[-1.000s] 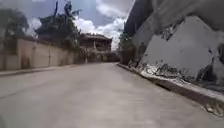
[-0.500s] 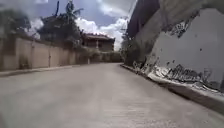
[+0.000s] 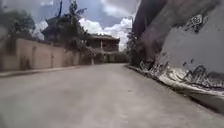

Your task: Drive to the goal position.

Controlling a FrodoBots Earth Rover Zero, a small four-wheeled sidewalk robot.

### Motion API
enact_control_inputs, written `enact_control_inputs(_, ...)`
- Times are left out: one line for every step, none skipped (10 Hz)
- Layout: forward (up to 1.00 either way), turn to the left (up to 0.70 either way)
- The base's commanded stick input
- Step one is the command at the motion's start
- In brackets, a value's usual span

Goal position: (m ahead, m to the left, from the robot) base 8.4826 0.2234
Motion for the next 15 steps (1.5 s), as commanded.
enact_control_inputs(1.00, -0.08)
enact_control_inputs(1.00, -0.17)
enact_control_inputs(1.00, -0.34)
enact_control_inputs(1.00, -0.40)
enact_control_inputs(1.00, -0.40)
enact_control_inputs(1.00, -0.36)
enact_control_inputs(1.00, 0.00)
enact_control_inputs(1.00, 0.00)
enact_control_inputs(1.00, 0.00)
enact_control_inputs(1.00, 0.00)
enact_control_inputs(1.00, 0.00)
enact_control_inputs(1.00, 0.00)
enact_control_inputs(1.00, 0.00)
enact_control_inputs(1.00, 0.00)
enact_control_inputs(1.00, 0.00)
